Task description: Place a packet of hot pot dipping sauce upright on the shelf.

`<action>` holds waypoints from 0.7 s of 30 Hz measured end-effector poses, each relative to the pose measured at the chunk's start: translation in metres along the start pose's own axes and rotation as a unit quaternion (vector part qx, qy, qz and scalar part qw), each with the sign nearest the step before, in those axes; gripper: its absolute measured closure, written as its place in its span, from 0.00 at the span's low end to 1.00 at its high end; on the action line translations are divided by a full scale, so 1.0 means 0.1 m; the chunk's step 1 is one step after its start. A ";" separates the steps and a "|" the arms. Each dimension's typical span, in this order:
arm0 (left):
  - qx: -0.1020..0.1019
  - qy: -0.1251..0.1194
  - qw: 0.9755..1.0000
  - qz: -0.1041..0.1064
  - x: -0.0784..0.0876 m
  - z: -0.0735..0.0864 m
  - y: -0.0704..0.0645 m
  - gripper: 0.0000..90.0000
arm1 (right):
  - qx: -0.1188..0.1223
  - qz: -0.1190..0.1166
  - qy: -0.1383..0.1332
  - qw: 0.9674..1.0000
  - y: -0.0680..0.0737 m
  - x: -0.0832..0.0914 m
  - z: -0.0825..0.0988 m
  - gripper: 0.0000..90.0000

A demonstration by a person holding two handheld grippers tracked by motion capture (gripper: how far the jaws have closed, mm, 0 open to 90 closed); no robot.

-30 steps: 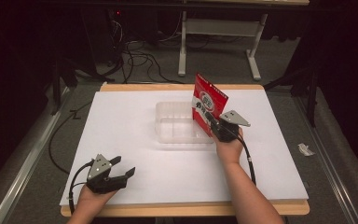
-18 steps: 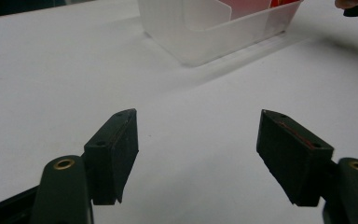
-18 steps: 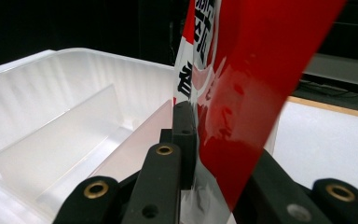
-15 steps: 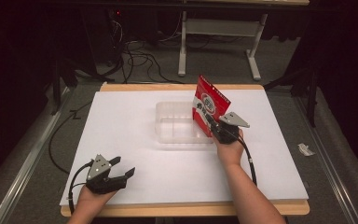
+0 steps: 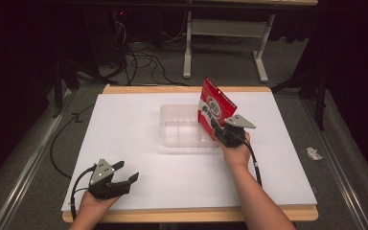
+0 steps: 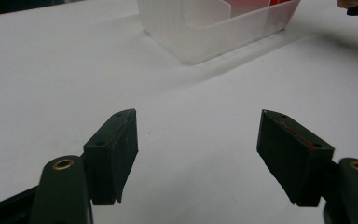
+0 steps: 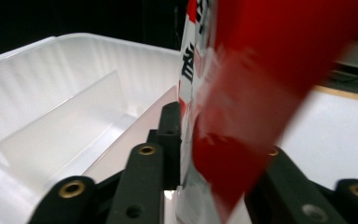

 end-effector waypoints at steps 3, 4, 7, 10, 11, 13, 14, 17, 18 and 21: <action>0.002 0.001 1.000 -0.002 -0.02 0.01 0.01 0.33 | -0.001 -0.006 0.005 1.000 0.00 0.01 0.00 0.75; 0.004 0.000 1.000 -0.002 -0.03 0.01 0.00 0.33 | -0.002 -0.009 0.004 1.000 -0.01 0.02 -0.01 0.72; -0.001 0.003 1.000 0.000 -0.03 0.02 -0.01 0.33 | -0.006 -0.007 0.007 1.000 -0.03 0.04 -0.01 0.69; -0.004 0.005 1.000 0.001 -0.04 0.04 -0.02 0.33 | -0.005 -0.010 0.006 1.000 -0.06 0.06 -0.02 0.63; -0.004 0.005 1.000 0.001 -0.04 0.04 -0.02 0.33 | -0.004 -0.009 0.005 1.000 -0.06 0.07 -0.03 0.61; -0.004 0.007 1.000 0.002 -0.04 0.04 -0.03 0.33 | -0.003 -0.009 0.001 1.000 -0.05 0.10 -0.05 0.57; -0.003 0.007 1.000 0.002 -0.04 0.05 -0.03 0.33 | -0.002 -0.012 0.000 1.000 -0.05 0.11 -0.07 0.55; -0.003 0.006 1.000 0.002 -0.04 0.04 -0.03 0.33 | -0.001 -0.022 0.003 1.000 -0.03 0.12 -0.11 0.50; -0.005 0.005 1.000 0.001 -0.04 0.04 -0.02 0.33 | 0.002 -0.024 0.002 1.000 -0.03 0.12 -0.13 0.48; -0.002 0.004 1.000 0.001 -0.04 0.03 -0.02 0.33 | 0.011 -0.028 -0.001 1.000 -0.01 0.14 -0.20 0.44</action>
Point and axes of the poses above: each handheld gripper's, and its own axes: x roughly backward along the jaws, z roughly out of its underside, y roughly to its left, the point moved 7 cm from there along -x, roughly forward along the jaws, and after that the axes turned 2 degrees about -y, right-handed, at the moved point
